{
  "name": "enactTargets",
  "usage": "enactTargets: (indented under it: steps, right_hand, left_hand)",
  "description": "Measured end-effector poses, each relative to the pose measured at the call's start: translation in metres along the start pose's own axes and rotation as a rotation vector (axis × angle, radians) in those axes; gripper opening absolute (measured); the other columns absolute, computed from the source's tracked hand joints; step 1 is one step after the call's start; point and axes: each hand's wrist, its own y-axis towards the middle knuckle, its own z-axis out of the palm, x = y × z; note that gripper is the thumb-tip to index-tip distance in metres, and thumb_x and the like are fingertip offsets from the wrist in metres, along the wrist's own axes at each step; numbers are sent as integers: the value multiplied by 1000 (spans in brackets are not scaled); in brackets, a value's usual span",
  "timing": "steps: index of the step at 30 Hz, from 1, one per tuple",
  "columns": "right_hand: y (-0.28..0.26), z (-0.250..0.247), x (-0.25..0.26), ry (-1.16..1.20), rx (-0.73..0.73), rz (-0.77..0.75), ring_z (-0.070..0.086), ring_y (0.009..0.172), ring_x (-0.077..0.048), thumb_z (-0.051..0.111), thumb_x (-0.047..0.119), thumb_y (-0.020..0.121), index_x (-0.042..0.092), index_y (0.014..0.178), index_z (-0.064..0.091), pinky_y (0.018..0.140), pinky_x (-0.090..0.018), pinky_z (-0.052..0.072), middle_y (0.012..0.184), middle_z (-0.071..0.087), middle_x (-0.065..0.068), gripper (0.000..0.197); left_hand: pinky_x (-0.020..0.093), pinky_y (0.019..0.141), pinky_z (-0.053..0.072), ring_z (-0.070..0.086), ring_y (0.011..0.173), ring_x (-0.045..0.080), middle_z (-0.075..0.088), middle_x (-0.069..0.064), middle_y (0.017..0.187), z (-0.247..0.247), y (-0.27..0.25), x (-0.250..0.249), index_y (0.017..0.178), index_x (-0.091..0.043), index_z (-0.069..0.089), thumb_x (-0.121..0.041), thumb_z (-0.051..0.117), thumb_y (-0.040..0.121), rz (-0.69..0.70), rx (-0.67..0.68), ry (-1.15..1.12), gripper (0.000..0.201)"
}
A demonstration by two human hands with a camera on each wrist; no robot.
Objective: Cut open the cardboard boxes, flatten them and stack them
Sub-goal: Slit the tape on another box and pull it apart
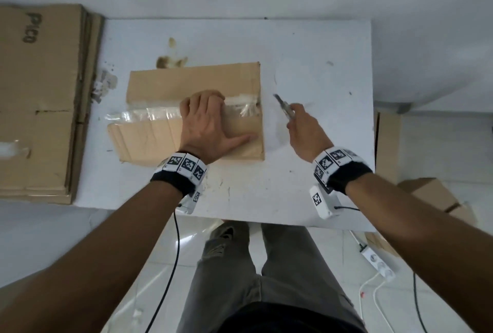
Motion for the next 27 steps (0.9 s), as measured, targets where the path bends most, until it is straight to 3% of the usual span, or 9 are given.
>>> enactTargets:
  steps: [4,8,11,13,16,19,21,23,27]
  right_hand:
    - [6,10,-18,-36,136,160,49,126,-32,47,-6,91,16,158,20,102,-35,43,141,36,-19,76]
    - [15,22,-26,-148,156,273,37,137,-43,54,6,96,13,157,23,106,-48,41,152,25,-22,69]
    - [11,34,-32,-230,170,195,28,141,-42,51,30,96,14,155,27,109,-50,36,156,24,-20,66]
    - [2,40,-31,-239,114,140,37,135,-39,48,42,95,18,152,37,108,-50,37,150,39,-18,63]
    - [-28,46,-23,-57,30,53,53,118,-28,49,52,94,22,144,48,102,-38,43,135,57,-6,58]
    - [-49,47,-9,252,49,158,62,106,-21,64,44,95,19,133,56,82,-19,46,127,61,4,46]
    - [-49,41,3,397,122,258,63,103,-16,68,52,90,21,139,50,78,-22,47,124,61,4,62]
    - [-41,30,15,515,184,281,61,109,-11,73,70,75,24,151,37,90,-29,51,133,55,6,96]
    - [-13,7,61,662,283,292,51,129,-17,75,89,41,32,158,18,109,-46,46,150,39,8,143]
  left_hand:
    - [45,91,36,57,98,26,62,1,112,-70,-1,-4,107,-16,62,-72,51,89,50,60,111,60]
    - [47,106,36,49,129,19,58,-4,140,-107,-65,5,126,-33,69,-73,15,98,-109,451,-33,73]
    - [54,118,25,26,147,25,31,0,163,-93,-108,21,149,-42,46,-68,32,99,-207,728,-22,58]
    - [55,120,22,20,151,28,18,3,168,-68,-118,34,158,-35,28,-68,52,93,-234,795,50,77]
    - [57,123,19,24,152,32,26,10,165,-30,-107,53,159,-14,26,-89,35,75,-279,697,223,113]
    - [52,123,17,50,132,29,61,9,133,-4,-88,68,127,-12,57,-70,45,91,-172,633,282,69]
    - [51,119,22,62,107,29,65,2,105,-8,-72,68,104,-17,57,-58,60,93,-198,518,172,42]
    - [49,111,33,64,90,29,58,-4,88,-27,-53,62,92,-21,50,-54,69,89,-225,378,25,38]
    - [39,72,48,61,81,21,64,0,88,-89,-5,36,96,-13,55,-62,73,84,-399,247,-313,53]
